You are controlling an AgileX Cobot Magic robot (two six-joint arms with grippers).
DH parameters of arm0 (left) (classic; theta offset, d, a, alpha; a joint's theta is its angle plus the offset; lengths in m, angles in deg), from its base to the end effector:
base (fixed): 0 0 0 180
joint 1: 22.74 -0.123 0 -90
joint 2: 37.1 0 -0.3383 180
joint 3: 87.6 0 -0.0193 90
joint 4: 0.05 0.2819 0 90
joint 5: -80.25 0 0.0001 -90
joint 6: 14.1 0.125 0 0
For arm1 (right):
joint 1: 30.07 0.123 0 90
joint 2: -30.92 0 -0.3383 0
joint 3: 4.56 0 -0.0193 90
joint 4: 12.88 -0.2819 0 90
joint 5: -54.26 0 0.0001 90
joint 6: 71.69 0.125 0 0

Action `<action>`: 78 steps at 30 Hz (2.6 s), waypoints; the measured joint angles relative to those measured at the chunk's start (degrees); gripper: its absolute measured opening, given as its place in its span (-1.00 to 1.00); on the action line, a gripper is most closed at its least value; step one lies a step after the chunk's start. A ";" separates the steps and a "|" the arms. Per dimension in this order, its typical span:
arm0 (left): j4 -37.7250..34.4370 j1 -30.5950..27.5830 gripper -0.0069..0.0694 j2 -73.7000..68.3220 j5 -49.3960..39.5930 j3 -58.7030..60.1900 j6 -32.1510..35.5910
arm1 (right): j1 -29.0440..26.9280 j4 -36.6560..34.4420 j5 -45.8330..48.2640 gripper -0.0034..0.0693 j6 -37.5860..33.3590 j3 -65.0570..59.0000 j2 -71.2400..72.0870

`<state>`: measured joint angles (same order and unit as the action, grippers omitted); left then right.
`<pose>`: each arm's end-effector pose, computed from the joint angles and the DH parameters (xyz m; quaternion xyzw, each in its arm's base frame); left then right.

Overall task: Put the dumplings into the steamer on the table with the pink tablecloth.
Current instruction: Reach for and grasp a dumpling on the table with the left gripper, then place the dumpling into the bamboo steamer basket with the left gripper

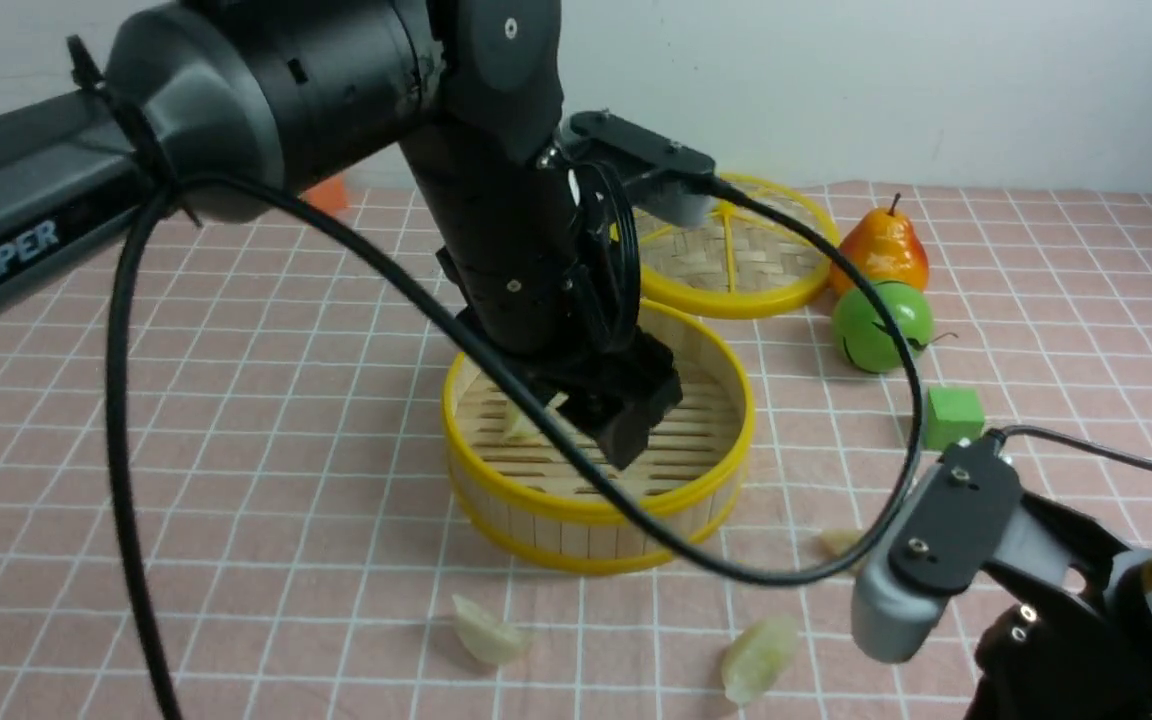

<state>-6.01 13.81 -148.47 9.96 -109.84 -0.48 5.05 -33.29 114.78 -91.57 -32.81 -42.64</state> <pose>0.3532 -0.2770 0.3452 0.4089 0.8935 -0.0857 0.1646 0.1609 0.1596 0.2962 -0.3936 0.8915 0.1844 0.1278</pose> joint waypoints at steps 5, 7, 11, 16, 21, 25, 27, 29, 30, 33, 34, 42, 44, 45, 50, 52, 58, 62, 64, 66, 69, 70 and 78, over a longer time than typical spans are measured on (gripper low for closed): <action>-0.71 0.35 0.59 7.07 2.19 18.36 12.94 | 0.00 0.00 0.91 -0.73 0.00 0.00 7.27; -0.41 0.35 0.59 7.61 3.65 20.65 14.48 | 0.00 0.00 0.91 -0.73 0.00 0.00 8.31; 2.28 0.35 0.59 7.55 13.40 29.98 19.04 | 0.00 0.00 0.50 -0.72 0.00 0.00 12.70; 3.49 0.35 0.59 3.92 21.83 33.21 19.97 | 0.00 0.00 0.51 -0.70 0.00 0.00 13.78; 5.63 0.35 0.55 -0.58 27.87 33.38 19.42 | 0.00 -0.22 0.61 -0.68 0.00 0.00 13.78; 8.35 0.35 0.47 -2.86 31.39 33.38 17.10 | 0.00 -1.22 0.63 -0.67 0.00 0.00 13.78; 9.06 0.35 0.40 -3.13 31.87 33.38 15.44 | 0.00 -1.74 0.63 -0.67 0.00 0.00 13.78; 9.80 0.35 0.28 -3.26 32.15 33.32 13.14 | 0.00 -2.33 0.63 -0.66 0.00 0.00 13.78; 10.01 0.35 0.20 -3.26 32.21 33.32 11.89 | 0.00 -2.52 0.63 -0.66 0.00 0.00 13.78; 10.93 0.35 -0.11 -3.33 32.21 33.32 7.61 | 0.00 -2.83 0.63 -0.65 0.00 0.00 13.78; 11.22 0.35 -0.15 -3.33 32.21 33.26 6.86 | 0.00 -2.83 0.63 -0.65 0.00 0.00 13.78; 12.60 0.47 -0.26 -2.43 29.88 32.52 0.59 | 0.00 -2.83 0.63 -0.65 0.00 0.00 13.78; 11.78 0.47 -0.26 -1.83 27.40 31.20 -0.10 | 0.00 -2.83 0.63 -0.65 0.00 0.00 13.78; 11.63 0.47 -0.26 -1.74 27.16 30.93 -0.33 | 0.00 -2.83 0.63 -0.65 0.00 0.00 13.78; 5.45 0.47 -0.26 -0.39 21.06 16.47 -7.21 | 0.00 -2.83 -0.20 -0.64 0.00 0.00 13.78; 4.93 0.47 -0.26 -1.36 18.70 10.62 -9.99 | 0.00 -2.83 -1.13 -0.63 0.00 0.00 13.78; 6.73 0.47 -0.26 -11.32 15.91 -3.74 -19.33 | 0.00 -2.83 -1.48 -0.62 0.08 0.00 13.78; 11.40 0.53 -0.26 -18.82 15.11 -9.45 -24.71 | 0.00 -2.83 -0.68 -0.60 2.61 0.00 13.78; 13.86 0.45 -0.26 -22.31 14.30 -12.08 -27.53 | 0.00 -2.77 -0.46 -0.59 4.67 -0.07 13.78; 14.37 0.20 -0.26 -24.03 14.16 -13.61 -28.98 | 0.00 -2.32 -0.39 -0.58 6.10 -0.12 13.78; 13.94 -0.59 -0.25 -25.26 14.04 -14.81 -29.88 | 0.00 -0.93 -0.49 -0.56 8.30 -0.30 13.78; 13.60 -1.06 -0.19 -25.40 13.91 -15.07 -30.07 | 0.00 0.12 -1.22 -0.56 9.69 -0.75 13.78; 12.75 -2.11 0.32 -20.94 7.91 -15.24 -26.85 | 0.00 9.79 -7.20 -0.41 21.47 -2.77 11.44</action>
<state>6.73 11.70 -169.40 17.87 -125.08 -27.33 5.05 -23.50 107.58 -70.10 -35.58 -31.20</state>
